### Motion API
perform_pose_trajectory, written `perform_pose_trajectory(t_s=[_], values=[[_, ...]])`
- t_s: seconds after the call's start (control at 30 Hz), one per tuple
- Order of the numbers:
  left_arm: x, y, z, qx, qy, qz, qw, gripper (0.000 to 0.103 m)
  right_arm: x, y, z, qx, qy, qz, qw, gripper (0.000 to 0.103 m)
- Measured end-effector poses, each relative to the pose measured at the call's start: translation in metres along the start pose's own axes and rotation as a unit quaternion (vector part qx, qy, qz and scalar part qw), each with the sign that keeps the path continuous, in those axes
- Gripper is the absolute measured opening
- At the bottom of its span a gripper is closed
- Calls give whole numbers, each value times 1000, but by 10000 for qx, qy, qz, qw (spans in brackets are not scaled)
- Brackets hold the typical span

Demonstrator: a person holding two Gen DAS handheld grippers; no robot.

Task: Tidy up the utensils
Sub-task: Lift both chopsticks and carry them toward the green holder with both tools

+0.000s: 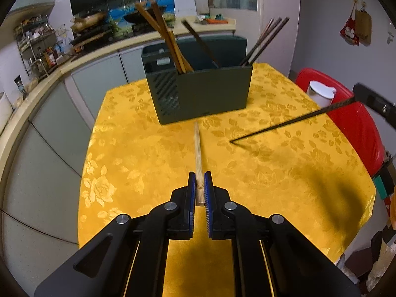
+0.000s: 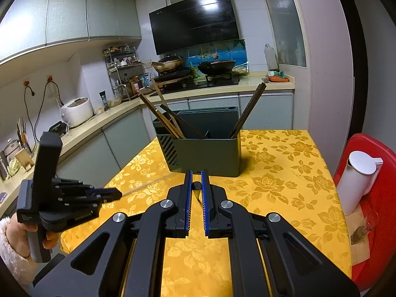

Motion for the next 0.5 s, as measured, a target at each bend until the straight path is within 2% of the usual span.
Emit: perform_pose_trajectory(t_s=[0.1, 0.2, 0.27, 0.5], values=[[-2, -2, 4, 21, -79, -46, 10000, 7, 4, 1, 1, 0, 47, 2, 10000, 8], [1, -4, 2, 9, 23, -132, 9999, 7, 8, 2, -2, 6, 101, -1, 9999, 8], [6, -6, -1, 24, 132, -145, 9998, 0, 12, 2, -3, 12, 150, -15, 9999, 8], [26, -2, -8, 56, 421, -52, 9991, 0, 31, 0, -2, 44, 314, -89, 9995, 8]])
Point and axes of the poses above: each gripper's, at about its wrist camera, not at the fingertips, and z roughly the way its jaws point, y to its right, x to its top, the point moved 2 cm from there along z, roughly the way its jaws point, and after that the axes turned 12 degrees about y, right-handed, at the moved point
